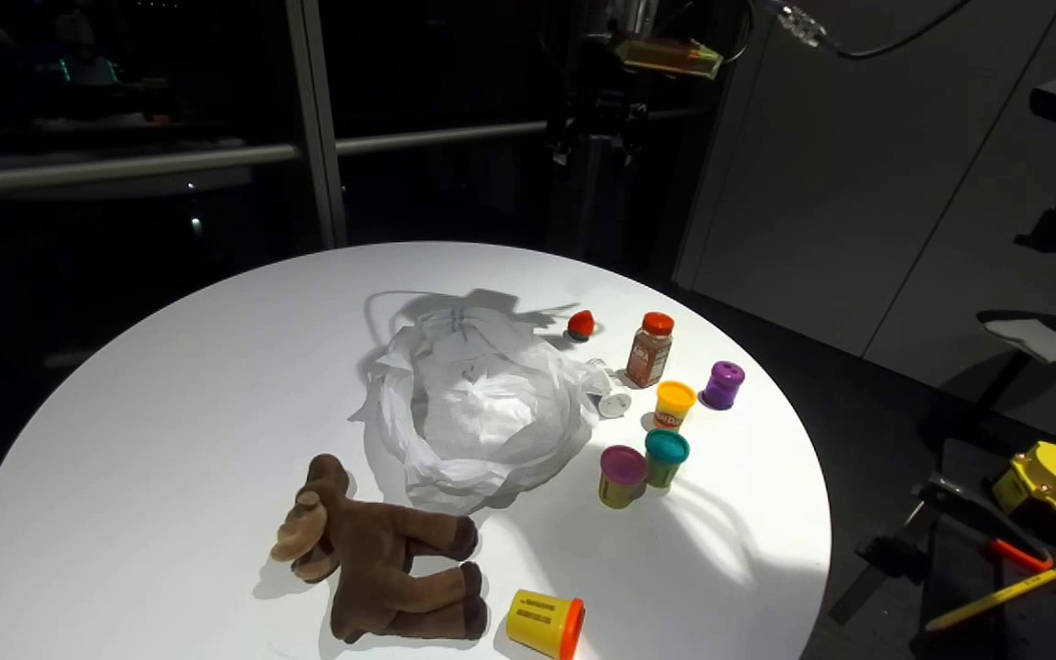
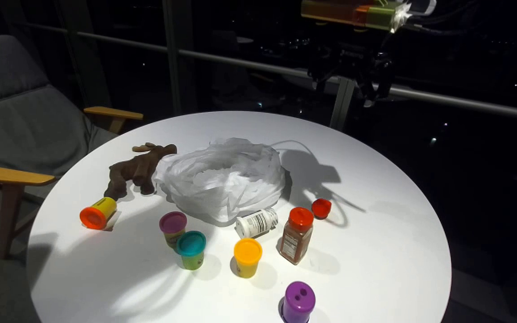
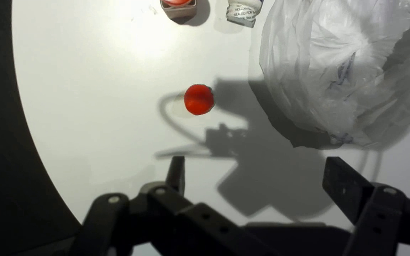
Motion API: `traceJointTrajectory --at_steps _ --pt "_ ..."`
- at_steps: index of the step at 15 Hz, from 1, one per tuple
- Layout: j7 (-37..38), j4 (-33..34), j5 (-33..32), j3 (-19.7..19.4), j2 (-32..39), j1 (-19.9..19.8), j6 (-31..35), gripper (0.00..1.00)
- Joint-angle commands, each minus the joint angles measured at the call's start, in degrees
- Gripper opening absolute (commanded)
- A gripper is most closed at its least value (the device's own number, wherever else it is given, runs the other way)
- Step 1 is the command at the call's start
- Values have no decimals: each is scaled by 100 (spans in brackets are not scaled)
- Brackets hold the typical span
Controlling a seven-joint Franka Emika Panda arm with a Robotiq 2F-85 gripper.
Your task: Put the objects on the table into the plastic bag.
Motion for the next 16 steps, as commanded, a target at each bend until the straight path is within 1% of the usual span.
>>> traceJointTrajectory --at_steps 1,3,5,6,7,9,16 --pt "163 1029 -92 137 827 -208 53 100" --pt "133 1323 -92 170 1178 -274 31 100" --pt "63 1423 -86 217 1358 -308 -13 100" --pt "-71 1376 -58 281 1306 -337 -62 100" --pt "40 1017 -102 222 1165 -298 76 100" --pt "24 1104 -93 267 1258 -315 71 100" --pt "14 1187 -91 277 1260 -324 52 100"
